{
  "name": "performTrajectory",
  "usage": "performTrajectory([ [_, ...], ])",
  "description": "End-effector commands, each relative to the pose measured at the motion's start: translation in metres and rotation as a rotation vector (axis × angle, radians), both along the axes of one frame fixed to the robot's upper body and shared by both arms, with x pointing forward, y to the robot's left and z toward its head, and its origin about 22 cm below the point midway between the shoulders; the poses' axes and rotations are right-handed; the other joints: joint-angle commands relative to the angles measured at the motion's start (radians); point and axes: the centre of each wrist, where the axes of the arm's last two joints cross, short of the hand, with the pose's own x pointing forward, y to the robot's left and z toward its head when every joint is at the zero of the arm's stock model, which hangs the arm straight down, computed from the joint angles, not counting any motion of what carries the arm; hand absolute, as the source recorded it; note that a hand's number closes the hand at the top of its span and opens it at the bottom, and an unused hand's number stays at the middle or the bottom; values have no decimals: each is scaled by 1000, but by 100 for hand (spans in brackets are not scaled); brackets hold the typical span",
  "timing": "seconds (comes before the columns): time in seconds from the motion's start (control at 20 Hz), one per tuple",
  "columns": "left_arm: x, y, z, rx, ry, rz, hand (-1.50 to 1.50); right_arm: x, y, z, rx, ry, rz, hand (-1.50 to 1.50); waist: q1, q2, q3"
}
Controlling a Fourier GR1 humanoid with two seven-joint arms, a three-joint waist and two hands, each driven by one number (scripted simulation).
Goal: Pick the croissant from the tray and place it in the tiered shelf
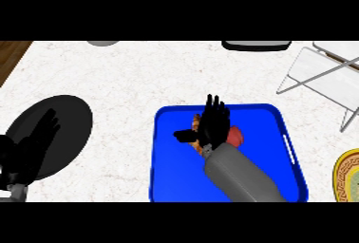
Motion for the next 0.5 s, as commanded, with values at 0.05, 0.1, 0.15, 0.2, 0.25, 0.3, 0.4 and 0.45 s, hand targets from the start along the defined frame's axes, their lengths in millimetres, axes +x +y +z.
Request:
performTrajectory([
  [0.05, -7, -1, -8, -17, 7, -21, 0, 6, 24, 31, -246, 205, -50, -150, 0, 10, 6],
  [0.1, -5, -3, -3, 4, 3, -24, 0, -1, 32, 38, -271, 208, -32, -150, 5, 7, 7],
  [0.15, 4, -6, 2, -8, -21, -15, 0, 0, 34, 44, -285, 232, -45, -150, -4, 11, 7],
  [0.2, 1, -9, -1, -14, -11, 3, 0, 11, 37, 65, -275, 232, -51, -150, -5, 14, 8],
  [0.25, 1, -7, -1, -8, -25, -3, 0, 1, 36, 52, -298, 274, -48, -150, -6, 15, 9],
  [0.3, -17, 8, -12, -4, 0, -2, 0, 7, 38, 68, -287, 273, -44, -150, 1, 14, 8],
  [0.4, -1, -2, 11, -2, -25, -21, 0, 9, 39, 69, -298, 283, -73, -150, 4, 18, 10],
  [0.45, -8, 8, 2, -22, -18, 8, 0, 7, 35, 66, -293, 297, -55, -150, -6, 19, 10],
])
